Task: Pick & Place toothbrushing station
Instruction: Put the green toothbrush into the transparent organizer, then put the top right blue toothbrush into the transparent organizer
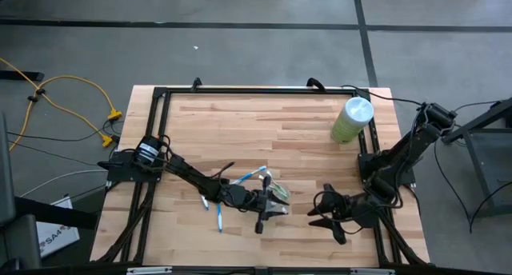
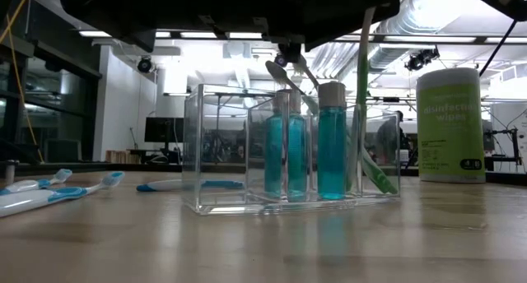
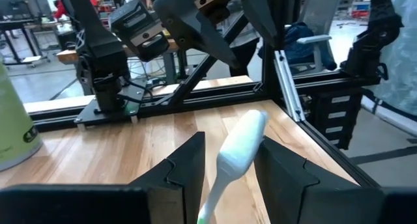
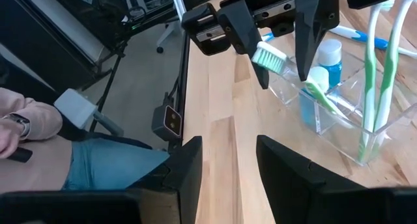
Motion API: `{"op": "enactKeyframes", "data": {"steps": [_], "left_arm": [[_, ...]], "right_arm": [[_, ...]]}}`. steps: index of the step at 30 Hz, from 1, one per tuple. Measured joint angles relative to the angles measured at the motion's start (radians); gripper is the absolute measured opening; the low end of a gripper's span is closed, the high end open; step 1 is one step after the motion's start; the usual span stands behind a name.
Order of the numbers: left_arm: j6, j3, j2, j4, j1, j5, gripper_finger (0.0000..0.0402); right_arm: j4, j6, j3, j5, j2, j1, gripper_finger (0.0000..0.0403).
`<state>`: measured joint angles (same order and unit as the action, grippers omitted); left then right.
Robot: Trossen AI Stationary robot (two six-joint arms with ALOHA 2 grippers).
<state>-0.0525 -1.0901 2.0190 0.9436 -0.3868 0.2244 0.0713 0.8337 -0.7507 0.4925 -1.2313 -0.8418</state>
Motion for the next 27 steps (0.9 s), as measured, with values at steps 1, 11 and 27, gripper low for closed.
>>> {"op": "enactKeyframes", "data": {"steps": [1,11,27], "left_arm": [[0.000,0.000,0.000,0.000,0.001,-0.002,0.0125],[-0.005,0.000,0.000,0.009,0.012,-0.031,0.0202],[-0.068,0.000,-0.001,0.084,0.005,-0.122,0.0222]], "right_arm": [[0.000,0.001,0.000,0.000,0.000,-0.002,0.0136],[-0.001,0.002,0.000,0.003,0.000,-0.005,0.0136],[-0.001,0.001,0.000,0.003,0.000,-0.005,0.0136]]}}
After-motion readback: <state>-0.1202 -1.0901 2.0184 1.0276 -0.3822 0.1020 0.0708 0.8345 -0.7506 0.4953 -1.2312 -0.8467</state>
